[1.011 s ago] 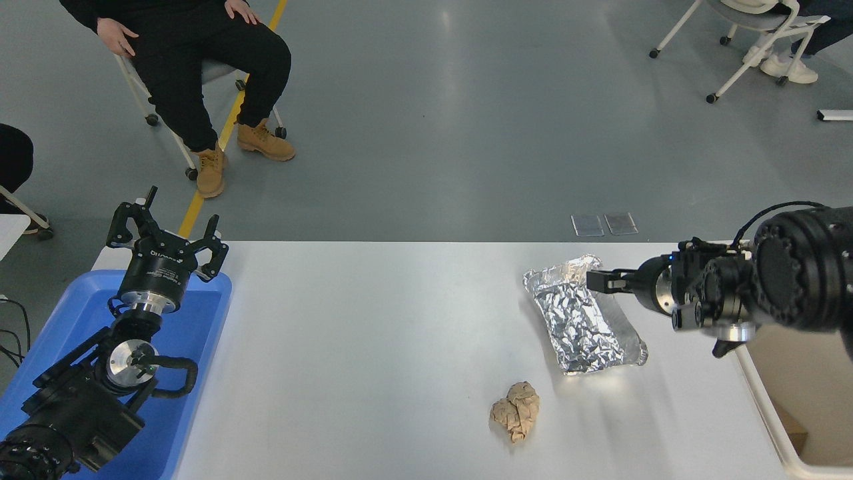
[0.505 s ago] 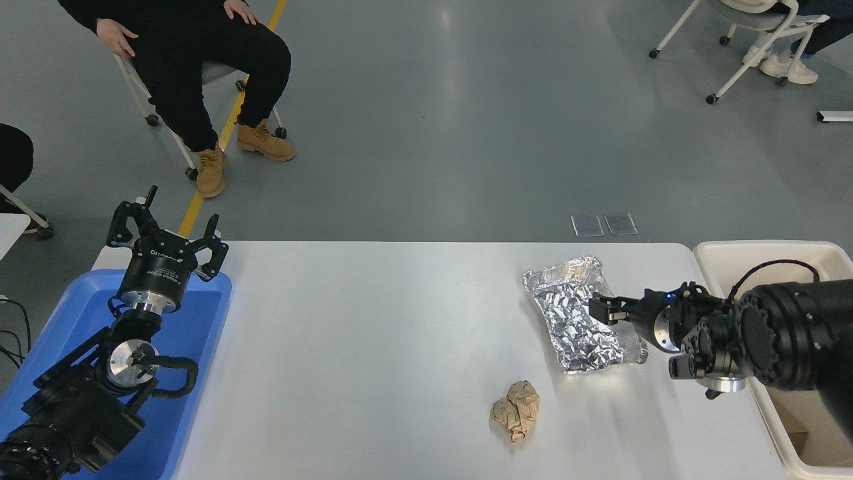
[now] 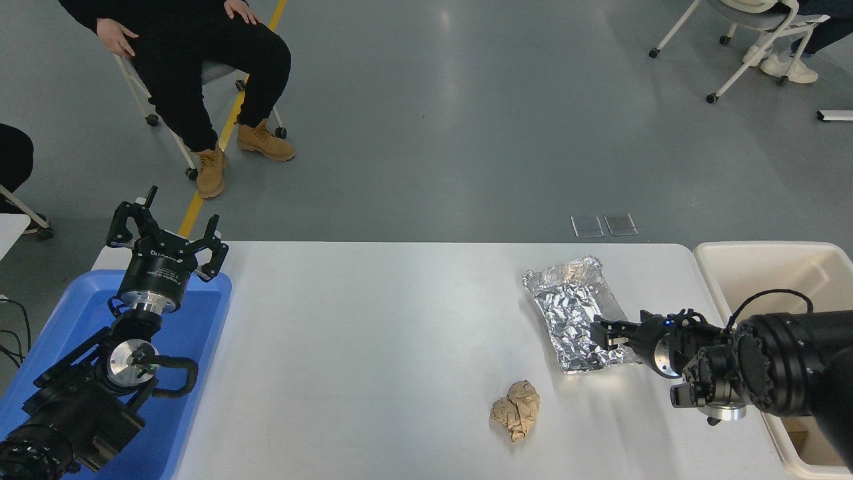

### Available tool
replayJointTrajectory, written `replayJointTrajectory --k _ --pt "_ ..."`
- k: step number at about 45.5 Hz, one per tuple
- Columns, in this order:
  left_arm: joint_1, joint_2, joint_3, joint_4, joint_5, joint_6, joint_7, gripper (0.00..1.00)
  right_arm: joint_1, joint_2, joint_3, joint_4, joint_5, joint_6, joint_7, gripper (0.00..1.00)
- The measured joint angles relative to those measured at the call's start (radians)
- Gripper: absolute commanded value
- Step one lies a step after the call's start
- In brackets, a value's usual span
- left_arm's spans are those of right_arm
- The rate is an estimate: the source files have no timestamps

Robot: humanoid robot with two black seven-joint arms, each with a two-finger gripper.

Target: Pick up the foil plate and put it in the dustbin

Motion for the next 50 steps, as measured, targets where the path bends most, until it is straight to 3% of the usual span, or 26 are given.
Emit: replayJointTrajectory --k 33,50 --pt "0.0 0.0 0.0 0.0 0.0 -0.001 0.0 0.99 0.004 -0.003 0.0 0.013 -0.024 -0.005 0.012 0.0" --pt "0.0 0.0 0.0 0.0 0.0 -0.002 0.0 0.99 0.242 -0.122 0.002 0.169 -0.091 0.079 0.057 0.0"
